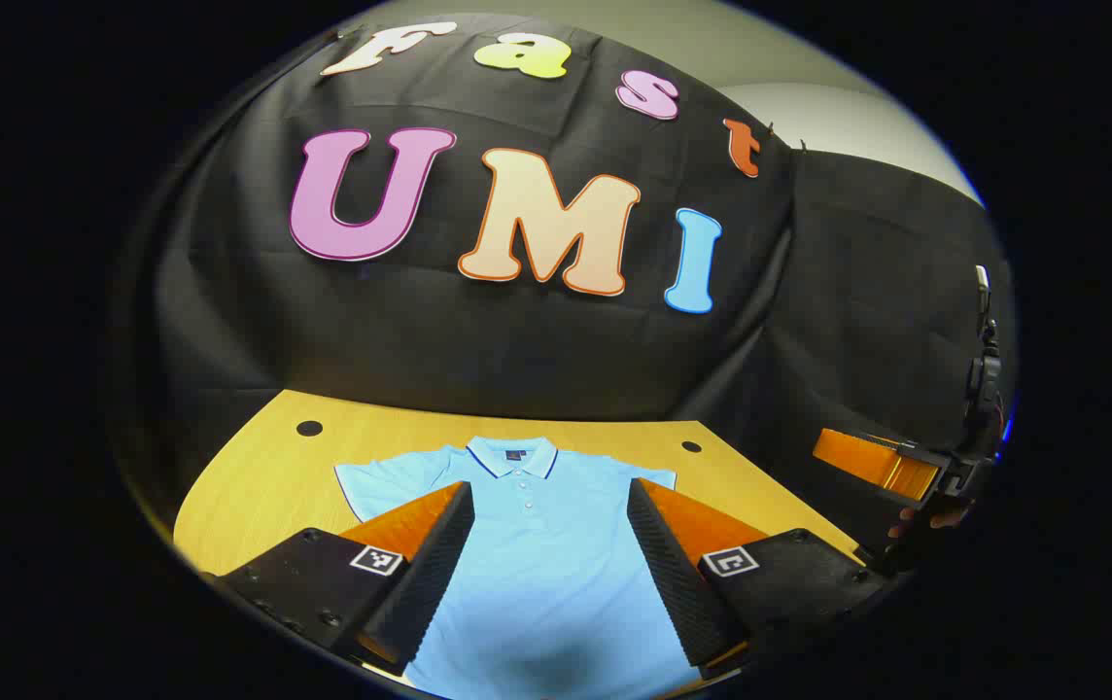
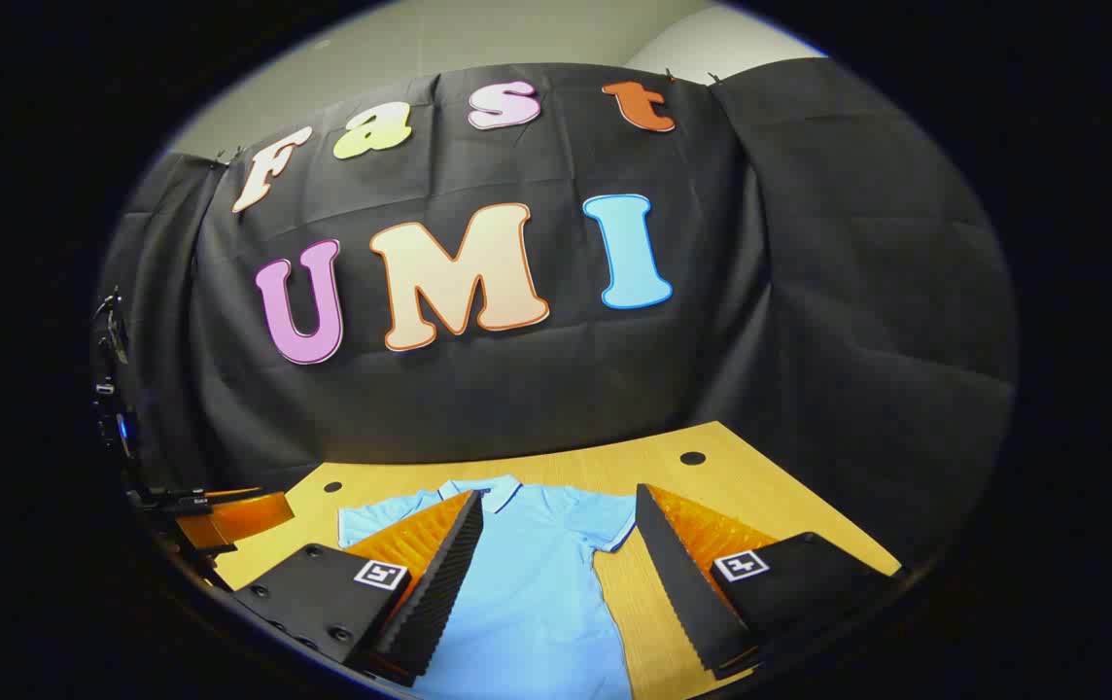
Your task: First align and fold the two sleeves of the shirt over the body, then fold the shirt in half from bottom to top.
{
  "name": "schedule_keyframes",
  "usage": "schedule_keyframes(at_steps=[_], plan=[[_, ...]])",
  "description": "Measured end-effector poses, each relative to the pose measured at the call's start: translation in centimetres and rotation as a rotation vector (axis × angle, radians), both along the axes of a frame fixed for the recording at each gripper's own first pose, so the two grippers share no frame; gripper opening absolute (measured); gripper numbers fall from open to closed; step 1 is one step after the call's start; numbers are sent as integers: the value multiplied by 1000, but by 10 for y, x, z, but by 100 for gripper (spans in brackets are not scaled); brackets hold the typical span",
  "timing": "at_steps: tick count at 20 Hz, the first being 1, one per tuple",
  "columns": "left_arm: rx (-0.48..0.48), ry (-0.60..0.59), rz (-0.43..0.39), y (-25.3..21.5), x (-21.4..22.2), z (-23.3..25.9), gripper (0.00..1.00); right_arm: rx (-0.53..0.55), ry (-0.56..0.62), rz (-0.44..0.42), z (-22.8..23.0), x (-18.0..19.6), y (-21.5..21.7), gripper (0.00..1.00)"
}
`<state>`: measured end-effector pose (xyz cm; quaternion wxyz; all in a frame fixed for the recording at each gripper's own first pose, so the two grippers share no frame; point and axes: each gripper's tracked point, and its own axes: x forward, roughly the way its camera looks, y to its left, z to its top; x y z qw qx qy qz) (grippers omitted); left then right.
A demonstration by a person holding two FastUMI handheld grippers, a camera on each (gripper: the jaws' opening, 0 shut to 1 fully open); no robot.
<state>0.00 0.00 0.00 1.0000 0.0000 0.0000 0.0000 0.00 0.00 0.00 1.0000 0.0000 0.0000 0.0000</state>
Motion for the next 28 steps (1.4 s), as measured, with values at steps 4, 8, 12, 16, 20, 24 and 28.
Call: schedule_keyframes(at_steps=[4, 8, 12, 16, 20, 24, 28], plan=[[-16, 26, 40, 9, -2, -11, 95, 18, 16, 1, -5, 4, -2, 98], [-14, 31, 53, 12, -3, -13, 96, 24, 45, 9, -14, 9, -3, 98], [24, 41, 64, 15, -4, -13, 95, 27, 56, 28, -16, 14, 1, 98], [53, 52, 65, 12, -3, -18, 95, 17, 72, 42, -21, 18, 2, 98], [67, 77, 70, 8, -2, -27, 95, 24, 86, 55, -25, 19, 1, 98], [73, 88, 88, 8, -6, -32, 95, 40, 111, 51, -30, 28, -7, 98], [56, 102, 124, 17, -10, -36, 95, 34, 148, 49, -39, 45, -19, 98]])
